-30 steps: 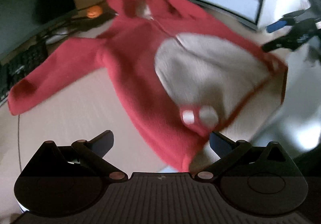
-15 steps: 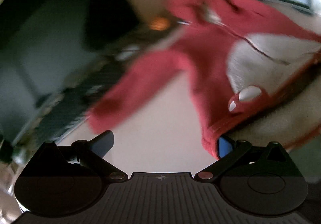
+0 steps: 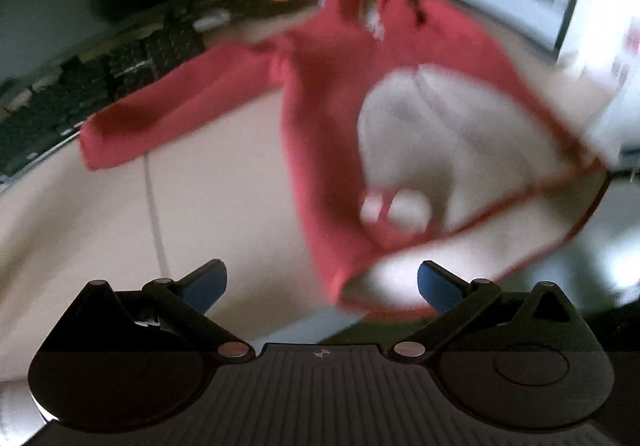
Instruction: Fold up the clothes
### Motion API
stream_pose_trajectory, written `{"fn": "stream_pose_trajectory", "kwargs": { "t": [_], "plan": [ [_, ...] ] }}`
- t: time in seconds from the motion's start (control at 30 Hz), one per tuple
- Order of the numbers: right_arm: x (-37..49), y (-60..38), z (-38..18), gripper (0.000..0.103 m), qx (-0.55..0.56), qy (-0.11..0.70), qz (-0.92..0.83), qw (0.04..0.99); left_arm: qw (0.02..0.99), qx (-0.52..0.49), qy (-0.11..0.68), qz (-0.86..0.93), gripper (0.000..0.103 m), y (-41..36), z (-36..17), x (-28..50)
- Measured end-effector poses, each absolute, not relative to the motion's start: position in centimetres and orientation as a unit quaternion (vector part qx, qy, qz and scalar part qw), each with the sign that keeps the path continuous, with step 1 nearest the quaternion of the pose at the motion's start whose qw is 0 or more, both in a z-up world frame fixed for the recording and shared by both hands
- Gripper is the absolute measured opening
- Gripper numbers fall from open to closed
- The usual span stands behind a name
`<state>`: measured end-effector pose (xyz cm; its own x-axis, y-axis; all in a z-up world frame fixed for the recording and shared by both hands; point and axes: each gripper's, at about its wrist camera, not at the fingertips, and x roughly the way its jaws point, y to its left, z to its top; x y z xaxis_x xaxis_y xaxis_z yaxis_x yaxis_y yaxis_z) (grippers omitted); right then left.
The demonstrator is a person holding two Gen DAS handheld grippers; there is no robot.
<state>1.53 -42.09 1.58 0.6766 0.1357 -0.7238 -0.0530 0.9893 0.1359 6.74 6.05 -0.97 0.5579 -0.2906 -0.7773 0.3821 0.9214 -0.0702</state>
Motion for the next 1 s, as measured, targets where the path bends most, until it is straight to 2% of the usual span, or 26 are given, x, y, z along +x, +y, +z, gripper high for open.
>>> {"fn": "stream_pose_trajectory", "kwargs": {
  "t": [0.1, 0.2, 0.3, 0.4, 0.53, 0.73, 0.9, 1.0],
  "plan": [
    [5.3, -42.3, 2.9, 0.103, 0.071, 0.379, 0.053, 0.921, 0.889, -0.019, 0.403, -0.216, 0.103, 5.0, 0.2, 9.7],
    [10.3, -41.9, 3.3, 0.103, 0.083, 0.368, 0.056, 0.924, 0.896, -0.044, 0.380, -0.224, 0.103, 1.5, -0.9, 13.5],
    [15.3, -42.8, 3.3, 0.103, 0.105, 0.357, 0.051, 0.927, 0.893, -0.035, 0.400, -0.202, 0.103, -2.5, -3.3, 17.6],
    [20.0, -42.2, 3.4, 0.103, 0.057, 0.337, 0.035, 0.939, 0.885, -0.035, 0.433, -0.167, 0.103, -4.4, -5.5, 20.3],
    [26.2, -41.4, 3.5, 0.103, -0.007, 0.308, 0.014, 0.951, 0.877, -0.049, 0.462, -0.124, 0.103, -4.7, -6.9, 20.8],
    [35.0, -40.2, 2.1, 0.103, -0.044, 0.279, -0.056, 0.958, 0.881, 0.011, 0.464, -0.096, 0.103, -6.7, -7.2, 20.0],
    [36.9, -40.0, -1.7, 0.103, -0.119, 0.336, -0.093, 0.930, 0.877, 0.027, 0.471, -0.095, 0.103, -6.5, -7.4, 20.3],
    [33.9, -40.6, -2.1, 0.103, -0.152, 0.327, -0.131, 0.923, 0.874, 0.026, 0.472, -0.108, 0.103, -5.8, -7.4, 20.7]
  ]
}}
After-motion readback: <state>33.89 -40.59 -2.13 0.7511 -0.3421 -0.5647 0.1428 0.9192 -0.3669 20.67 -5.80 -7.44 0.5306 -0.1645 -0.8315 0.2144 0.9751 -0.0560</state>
